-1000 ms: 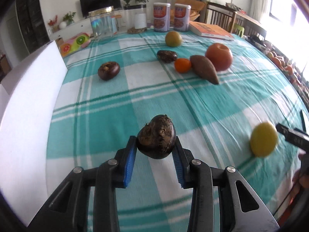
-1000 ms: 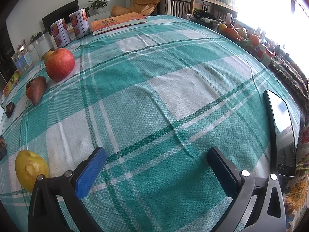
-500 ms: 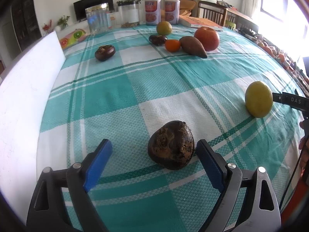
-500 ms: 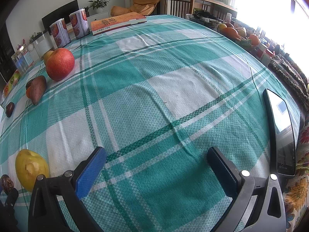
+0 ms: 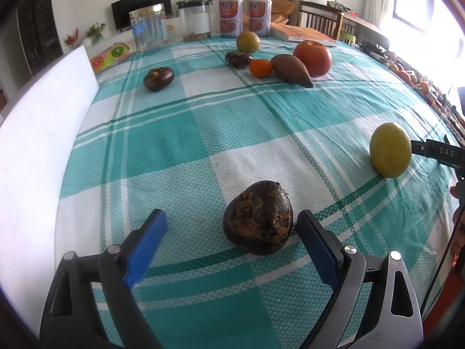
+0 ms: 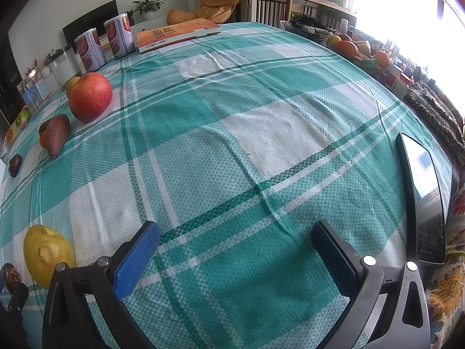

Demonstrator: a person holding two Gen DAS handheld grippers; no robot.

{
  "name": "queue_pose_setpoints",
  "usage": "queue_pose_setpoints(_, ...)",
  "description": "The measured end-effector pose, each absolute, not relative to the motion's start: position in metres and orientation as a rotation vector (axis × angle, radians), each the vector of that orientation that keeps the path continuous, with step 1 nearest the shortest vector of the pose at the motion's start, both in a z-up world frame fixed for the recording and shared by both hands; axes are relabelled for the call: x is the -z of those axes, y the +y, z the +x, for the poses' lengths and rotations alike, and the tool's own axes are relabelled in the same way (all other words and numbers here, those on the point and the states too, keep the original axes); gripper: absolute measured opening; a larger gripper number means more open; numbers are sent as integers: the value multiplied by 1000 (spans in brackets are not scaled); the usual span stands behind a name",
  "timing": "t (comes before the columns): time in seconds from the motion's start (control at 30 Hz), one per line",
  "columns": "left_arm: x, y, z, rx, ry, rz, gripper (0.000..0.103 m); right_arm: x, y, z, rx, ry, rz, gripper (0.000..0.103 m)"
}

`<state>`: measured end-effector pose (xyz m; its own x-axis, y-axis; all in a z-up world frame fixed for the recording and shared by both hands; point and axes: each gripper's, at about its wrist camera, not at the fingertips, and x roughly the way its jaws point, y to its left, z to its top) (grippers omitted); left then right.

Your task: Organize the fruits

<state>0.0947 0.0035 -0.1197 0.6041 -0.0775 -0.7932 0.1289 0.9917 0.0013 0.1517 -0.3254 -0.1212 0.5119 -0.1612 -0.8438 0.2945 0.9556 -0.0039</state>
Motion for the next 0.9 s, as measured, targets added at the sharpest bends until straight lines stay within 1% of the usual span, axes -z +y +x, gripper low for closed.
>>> queue_pose_setpoints(0.03, 120, 4, 95, 119, 915, 60, 93, 118, -326, 150, 266, 980, 158, 102)
queue_pose_setpoints(0.07, 120, 4, 95, 120, 915, 60, 93, 111, -325, 145, 236, 938, 181, 97)
queue_pose_setpoints(0.1, 120, 4, 95, 119, 914, 60, 93, 101, -324, 138, 186, 880, 211, 96)
queue_pose_setpoints(0.2, 120, 4, 95, 119, 915, 61, 93, 71, -300, 113, -52, 717, 241, 96)
queue_pose_setpoints(0.23, 120, 4, 95, 117, 915, 61, 94, 65, -288, 107, -142, 691, 230, 98)
queue_pose_setpoints(0.3, 120, 4, 95, 116, 915, 61, 94, 63, -259, 105, -275, 701, 170, 101)
queue_pose_setpoints(0.4, 120, 5, 95, 116, 915, 60, 94, 80, -219, 119, -290, 805, 22, 101)
queue_pose_setpoints(0.5, 120, 5, 95, 116, 915, 59, 94, 100, -208, 135, -299, 888, 39, 100)
queue_pose_setpoints(0.53, 120, 5, 95, 117, 915, 59, 94, 107, -209, 140, -296, 911, 64, 96)
queue_pose_setpoints(0.57, 120, 5, 95, 120, 916, 54, 94, 112, -208, 144, -297, 933, 85, 87)
queue_pose_setpoints(0.6, 120, 6, 95, 125, 916, 48, 94, 118, -210, 147, -299, 954, 102, 81)
queue_pose_setpoints(0.63, 120, 7, 95, 132, 917, 47, 94, 117, -209, 147, -285, 936, 85, 76)
queue_pose_setpoints(0.7, 118, 10, 94, 156, 925, 34, 93, 118, -207, 144, -305, 937, 80, 54)
queue_pose_setpoints(0.73, 116, 13, 93, 177, 929, 9, 93, 118, -206, 142, -300, 933, 70, 51)
queue_pose_setpoints(0.83, 110, 20, 90, 248, 930, -61, 91, 113, -206, 137, -305, 907, 70, 51)
queue_pose_setpoints(0.9, 106, 17, 88, 257, 914, -32, 91, 109, -209, 134, -323, 896, 91, 51)
